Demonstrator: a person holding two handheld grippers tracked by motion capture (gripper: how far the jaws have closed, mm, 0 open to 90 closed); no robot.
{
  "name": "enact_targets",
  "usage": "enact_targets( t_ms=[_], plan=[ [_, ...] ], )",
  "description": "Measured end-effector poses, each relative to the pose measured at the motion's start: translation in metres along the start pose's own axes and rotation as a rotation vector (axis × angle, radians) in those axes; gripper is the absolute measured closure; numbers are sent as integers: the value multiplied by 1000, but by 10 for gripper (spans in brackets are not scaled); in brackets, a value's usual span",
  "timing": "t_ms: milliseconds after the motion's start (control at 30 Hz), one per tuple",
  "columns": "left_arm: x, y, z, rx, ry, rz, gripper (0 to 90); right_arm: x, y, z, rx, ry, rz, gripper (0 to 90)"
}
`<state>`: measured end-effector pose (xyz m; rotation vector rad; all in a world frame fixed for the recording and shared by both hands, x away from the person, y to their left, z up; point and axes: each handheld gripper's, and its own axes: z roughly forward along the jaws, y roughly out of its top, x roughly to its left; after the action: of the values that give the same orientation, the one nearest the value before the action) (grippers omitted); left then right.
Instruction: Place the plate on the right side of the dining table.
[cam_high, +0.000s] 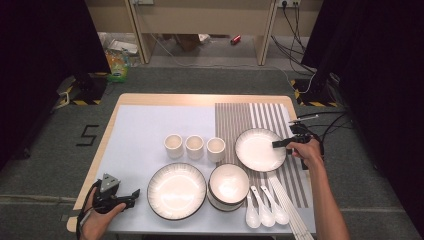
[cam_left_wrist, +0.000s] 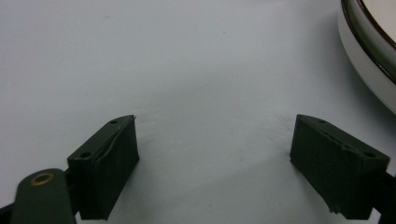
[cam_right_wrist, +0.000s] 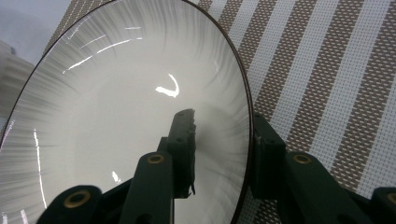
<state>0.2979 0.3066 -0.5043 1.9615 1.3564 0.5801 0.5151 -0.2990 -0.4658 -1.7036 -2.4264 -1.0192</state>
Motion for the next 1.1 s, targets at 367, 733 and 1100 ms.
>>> enact_targets(
  t_ms=[367, 733, 1100],
  plan=[
    [0, 0, 0, -1, 0, 0, 142, 1, -1, 0, 1, -23, -16, 607],
    [0, 0, 0, -2, 1, 0, 141, 14, -2, -30, -122, -49, -48, 526],
    [0, 0, 0, -4, 1, 0, 141, 34, -10, -40, -151, -6, -109, 506]
  ],
)
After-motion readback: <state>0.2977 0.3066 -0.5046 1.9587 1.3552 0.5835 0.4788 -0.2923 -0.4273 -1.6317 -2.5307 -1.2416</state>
